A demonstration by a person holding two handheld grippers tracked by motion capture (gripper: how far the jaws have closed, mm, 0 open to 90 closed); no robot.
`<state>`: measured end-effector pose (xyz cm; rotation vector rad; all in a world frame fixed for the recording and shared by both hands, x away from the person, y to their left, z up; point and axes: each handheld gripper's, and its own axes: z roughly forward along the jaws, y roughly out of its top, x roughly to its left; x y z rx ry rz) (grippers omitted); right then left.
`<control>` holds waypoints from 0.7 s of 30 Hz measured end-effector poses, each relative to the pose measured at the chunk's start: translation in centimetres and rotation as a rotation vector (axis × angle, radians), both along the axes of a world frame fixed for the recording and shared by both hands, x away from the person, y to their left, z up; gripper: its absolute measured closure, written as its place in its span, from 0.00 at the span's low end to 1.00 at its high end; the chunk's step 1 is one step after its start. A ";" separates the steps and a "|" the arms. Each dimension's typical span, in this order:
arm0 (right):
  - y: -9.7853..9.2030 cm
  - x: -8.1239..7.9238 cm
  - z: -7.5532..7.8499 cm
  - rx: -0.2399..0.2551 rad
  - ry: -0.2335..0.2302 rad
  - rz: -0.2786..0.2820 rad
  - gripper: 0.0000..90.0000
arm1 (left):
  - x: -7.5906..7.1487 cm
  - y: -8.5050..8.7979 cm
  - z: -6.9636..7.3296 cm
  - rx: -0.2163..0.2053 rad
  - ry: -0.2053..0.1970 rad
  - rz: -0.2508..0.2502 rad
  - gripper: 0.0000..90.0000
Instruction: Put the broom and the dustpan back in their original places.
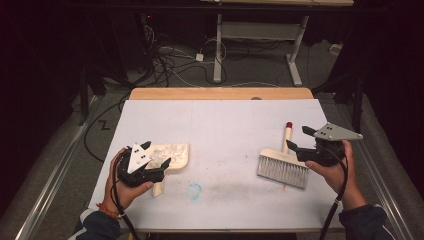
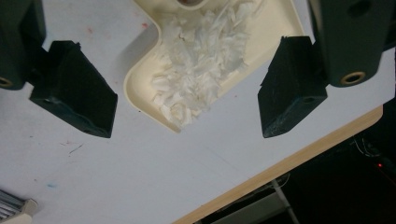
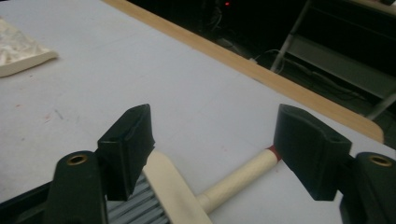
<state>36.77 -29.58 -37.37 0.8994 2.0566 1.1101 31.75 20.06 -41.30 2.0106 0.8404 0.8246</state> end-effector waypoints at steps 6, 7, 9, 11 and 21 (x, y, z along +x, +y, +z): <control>0.2 -0.5 0.0 0.016 -0.037 -0.032 0.29 | 0.3 -0.3 0.0 0.004 -0.029 -0.012 0.21; 0.4 -0.6 -0.1 0.019 -0.044 -0.040 0.29 | 0.2 -0.3 0.0 0.003 -0.032 -0.014 0.21; 0.5 -0.9 -0.2 0.012 -0.060 -0.042 0.29 | 0.2 -0.4 0.0 -0.002 -0.039 -0.012 0.21; 0.7 -1.3 -0.2 0.017 -0.077 -0.035 0.29 | 0.0 -0.4 0.1 -0.009 -0.049 -0.017 0.21; 1.5 -3.0 -0.7 0.000 -0.097 -0.016 0.29 | -1.3 -1.0 0.1 0.013 -0.089 -0.030 0.20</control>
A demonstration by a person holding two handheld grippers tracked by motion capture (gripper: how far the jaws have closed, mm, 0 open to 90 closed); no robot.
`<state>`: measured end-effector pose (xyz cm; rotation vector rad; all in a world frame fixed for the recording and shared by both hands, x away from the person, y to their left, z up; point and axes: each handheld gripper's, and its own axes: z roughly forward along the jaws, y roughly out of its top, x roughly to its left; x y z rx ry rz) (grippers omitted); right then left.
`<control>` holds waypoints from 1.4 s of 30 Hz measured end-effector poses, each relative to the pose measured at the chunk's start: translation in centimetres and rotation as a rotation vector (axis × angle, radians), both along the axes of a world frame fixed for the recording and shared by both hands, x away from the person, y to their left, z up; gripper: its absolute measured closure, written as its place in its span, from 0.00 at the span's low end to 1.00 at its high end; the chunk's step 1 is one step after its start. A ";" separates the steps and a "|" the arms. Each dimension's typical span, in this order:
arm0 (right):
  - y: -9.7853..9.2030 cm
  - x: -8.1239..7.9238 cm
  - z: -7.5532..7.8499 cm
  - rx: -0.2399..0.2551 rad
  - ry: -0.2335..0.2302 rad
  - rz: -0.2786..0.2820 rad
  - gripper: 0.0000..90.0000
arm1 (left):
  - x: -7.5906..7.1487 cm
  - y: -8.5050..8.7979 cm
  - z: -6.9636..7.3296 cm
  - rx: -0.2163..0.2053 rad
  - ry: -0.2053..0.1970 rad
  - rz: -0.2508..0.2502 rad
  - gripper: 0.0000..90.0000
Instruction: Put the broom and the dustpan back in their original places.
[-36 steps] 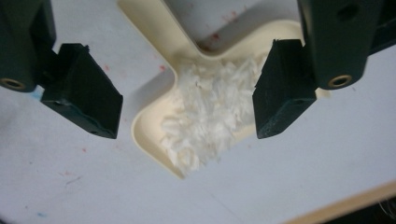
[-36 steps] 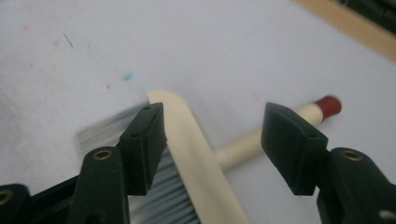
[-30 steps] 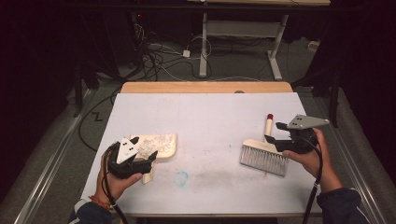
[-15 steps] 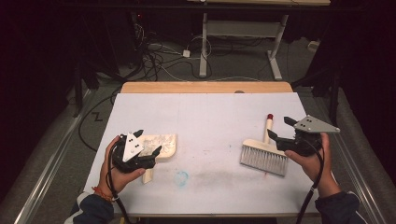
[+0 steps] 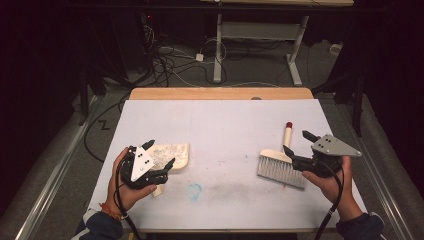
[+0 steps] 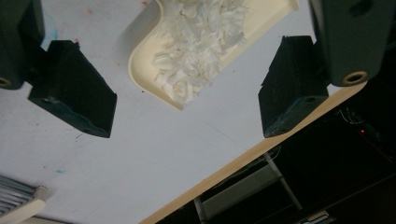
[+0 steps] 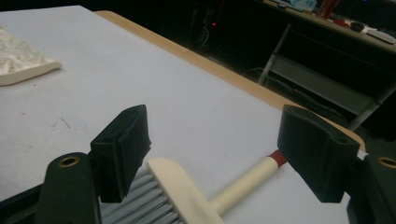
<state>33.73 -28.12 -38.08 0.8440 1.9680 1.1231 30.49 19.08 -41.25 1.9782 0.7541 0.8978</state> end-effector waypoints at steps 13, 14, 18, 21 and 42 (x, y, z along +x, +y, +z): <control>-0.2 -1.9 -1.0 0.000 -0.021 0.008 0.26 | -1.1 -0.3 -0.9 0.025 -0.012 -0.013 0.19; -0.2 -2.0 -1.1 0.000 -0.021 0.008 0.26 | -1.2 -0.4 -0.9 0.026 -0.012 -0.016 0.19; -0.4 -2.4 -1.6 -0.008 -0.024 -0.002 0.25 | -1.5 -0.7 -1.3 0.037 -0.005 -0.026 0.18; -0.5 -2.7 -1.9 0.000 -0.026 0.002 0.24 | -1.8 -0.9 -1.7 0.049 -0.004 -0.031 0.18; -0.1 -4.6 -5.7 -0.030 -0.002 0.001 0.18 | -2.8 -0.8 -5.0 0.105 0.042 -0.065 0.17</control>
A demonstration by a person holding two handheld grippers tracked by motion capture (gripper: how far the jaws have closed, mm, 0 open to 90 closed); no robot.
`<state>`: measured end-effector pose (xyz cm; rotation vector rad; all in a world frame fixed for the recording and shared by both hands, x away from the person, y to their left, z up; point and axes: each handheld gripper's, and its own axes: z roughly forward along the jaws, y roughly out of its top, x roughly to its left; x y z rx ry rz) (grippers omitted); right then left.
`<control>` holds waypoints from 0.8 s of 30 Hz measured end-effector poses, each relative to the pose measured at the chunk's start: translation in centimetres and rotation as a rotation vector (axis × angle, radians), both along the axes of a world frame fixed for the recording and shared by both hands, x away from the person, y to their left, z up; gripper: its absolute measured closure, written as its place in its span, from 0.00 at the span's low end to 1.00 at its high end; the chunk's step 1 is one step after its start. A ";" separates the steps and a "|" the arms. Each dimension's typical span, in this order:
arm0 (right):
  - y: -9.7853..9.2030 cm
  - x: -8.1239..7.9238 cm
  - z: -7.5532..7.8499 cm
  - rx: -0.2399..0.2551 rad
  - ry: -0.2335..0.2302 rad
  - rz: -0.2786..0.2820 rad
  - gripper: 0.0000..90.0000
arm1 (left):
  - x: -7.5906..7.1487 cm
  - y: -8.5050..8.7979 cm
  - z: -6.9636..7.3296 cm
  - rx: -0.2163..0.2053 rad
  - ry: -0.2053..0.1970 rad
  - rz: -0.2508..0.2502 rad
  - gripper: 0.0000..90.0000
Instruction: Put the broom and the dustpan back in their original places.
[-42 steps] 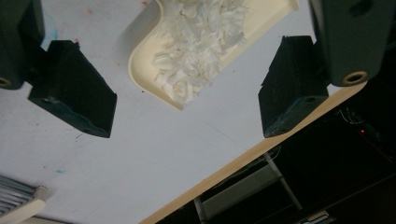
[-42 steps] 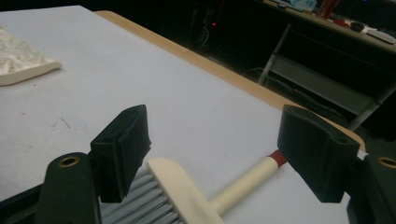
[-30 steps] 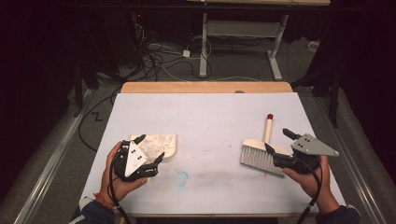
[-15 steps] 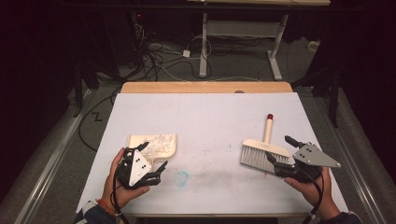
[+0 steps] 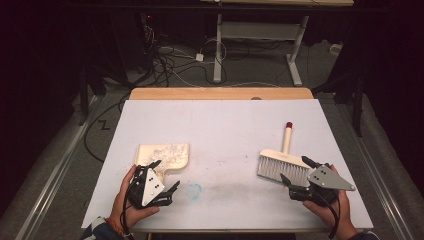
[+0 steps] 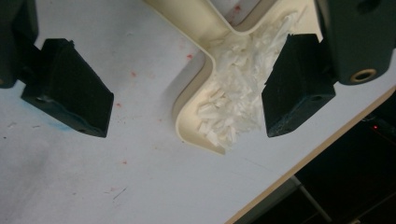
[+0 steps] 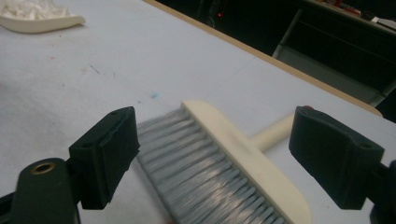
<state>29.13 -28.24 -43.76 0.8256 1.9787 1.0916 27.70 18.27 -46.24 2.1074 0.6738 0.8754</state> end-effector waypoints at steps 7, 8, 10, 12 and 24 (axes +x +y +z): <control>0.0 -0.9 -1.2 -0.009 0.005 -0.005 0.18 | -0.9 0.3 -0.8 -0.002 0.027 0.004 0.17; 0.1 -1.0 -1.3 -0.014 0.005 -0.001 0.18 | -0.9 0.3 -0.8 -0.003 0.027 0.005 0.17; 0.2 -1.1 -1.4 -0.012 0.008 0.007 0.18 | -1.0 0.2 -0.8 -0.005 0.026 0.003 0.17; 0.3 -1.0 -1.4 -0.005 0.011 0.012 0.18 | -1.0 0.2 -0.7 -0.011 0.027 0.005 0.17; 0.9 -1.4 -1.1 -0.025 -0.017 0.015 0.18 | -1.2 0.3 -0.6 -0.010 0.018 -0.003 0.17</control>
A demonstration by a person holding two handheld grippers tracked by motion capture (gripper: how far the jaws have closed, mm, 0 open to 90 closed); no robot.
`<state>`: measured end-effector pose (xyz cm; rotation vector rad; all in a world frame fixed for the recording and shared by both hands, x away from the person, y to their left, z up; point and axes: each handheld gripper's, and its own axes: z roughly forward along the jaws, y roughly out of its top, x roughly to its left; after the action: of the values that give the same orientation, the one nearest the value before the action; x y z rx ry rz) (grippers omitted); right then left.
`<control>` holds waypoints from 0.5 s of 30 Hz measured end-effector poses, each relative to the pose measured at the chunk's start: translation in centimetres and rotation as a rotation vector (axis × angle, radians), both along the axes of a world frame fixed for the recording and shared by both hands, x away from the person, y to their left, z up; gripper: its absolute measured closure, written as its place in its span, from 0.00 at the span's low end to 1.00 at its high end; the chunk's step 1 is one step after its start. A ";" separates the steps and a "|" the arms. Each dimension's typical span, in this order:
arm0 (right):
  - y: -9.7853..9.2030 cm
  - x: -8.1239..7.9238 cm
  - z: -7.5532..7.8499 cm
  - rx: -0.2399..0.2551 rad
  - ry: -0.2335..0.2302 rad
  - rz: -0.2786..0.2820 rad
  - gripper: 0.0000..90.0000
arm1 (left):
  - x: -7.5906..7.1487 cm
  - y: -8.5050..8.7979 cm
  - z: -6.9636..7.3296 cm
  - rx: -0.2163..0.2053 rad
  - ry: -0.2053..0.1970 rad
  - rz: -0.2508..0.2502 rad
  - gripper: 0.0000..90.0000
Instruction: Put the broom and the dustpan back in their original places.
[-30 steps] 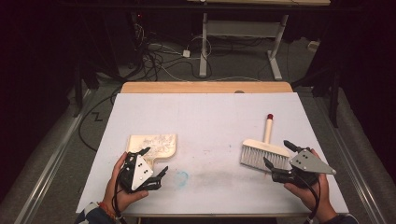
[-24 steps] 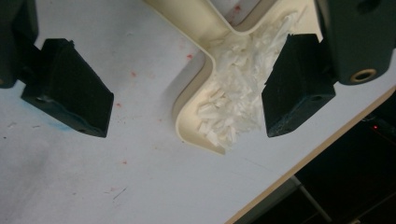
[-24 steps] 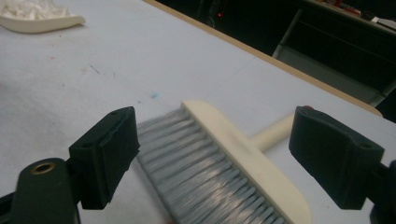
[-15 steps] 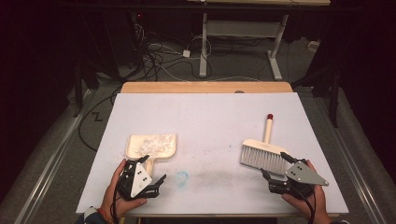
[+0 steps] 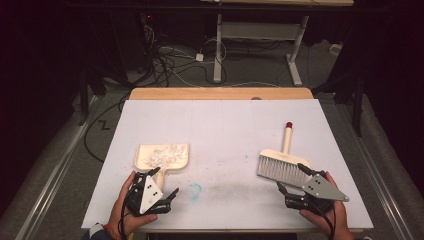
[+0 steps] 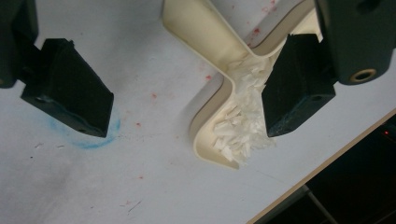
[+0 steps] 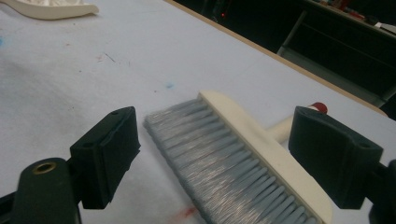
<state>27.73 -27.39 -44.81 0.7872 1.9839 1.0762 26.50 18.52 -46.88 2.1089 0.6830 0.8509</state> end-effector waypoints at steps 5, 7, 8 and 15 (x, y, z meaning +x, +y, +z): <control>-0.1 0.2 0.0 0.003 0.001 -0.002 0.19 | 0.1 -0.1 0.0 0.007 0.002 -0.002 0.17; -0.1 0.1 0.0 0.002 0.004 -0.001 0.19 | 0.1 -0.2 0.0 0.007 0.001 -0.003 0.17; -0.1 0.1 0.0 0.001 0.001 0.002 0.18 | 0.1 -0.2 0.0 0.009 0.000 -0.004 0.17; -0.2 0.1 0.1 -0.001 -0.004 -0.004 0.18 | 0.1 -0.2 0.0 0.010 0.003 -0.005 0.17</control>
<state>27.78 -27.61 -44.75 0.7874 1.9781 1.0738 26.65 18.28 -46.85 2.1199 0.6762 0.8508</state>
